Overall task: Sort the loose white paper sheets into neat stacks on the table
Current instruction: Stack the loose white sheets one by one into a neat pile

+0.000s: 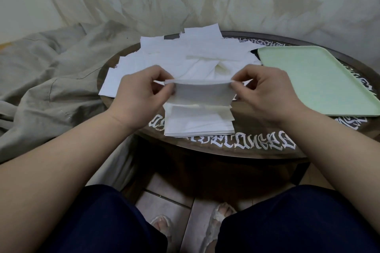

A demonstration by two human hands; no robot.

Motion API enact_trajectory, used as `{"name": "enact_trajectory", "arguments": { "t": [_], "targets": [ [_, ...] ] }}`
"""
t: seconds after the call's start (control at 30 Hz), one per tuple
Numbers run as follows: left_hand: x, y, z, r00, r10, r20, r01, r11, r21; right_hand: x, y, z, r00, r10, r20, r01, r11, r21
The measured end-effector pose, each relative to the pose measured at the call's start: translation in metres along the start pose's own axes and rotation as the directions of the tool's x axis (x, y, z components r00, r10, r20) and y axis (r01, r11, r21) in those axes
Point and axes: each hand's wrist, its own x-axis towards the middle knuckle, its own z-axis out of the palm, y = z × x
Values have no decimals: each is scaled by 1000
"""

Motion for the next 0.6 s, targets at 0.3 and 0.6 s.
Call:
{"name": "enact_trajectory", "arguments": {
  "t": [0.3, 0.6],
  "targets": [
    [8, -11, 5, 954, 294, -64, -286, 951, 115, 11, 9, 12, 973, -155, -168, 154, 988, -16],
    [6, -8, 6, 996, -89, -26, 86, 989, -124, 16, -6, 19, 998, 33, -50, -27, 992, 123]
  ]
}}
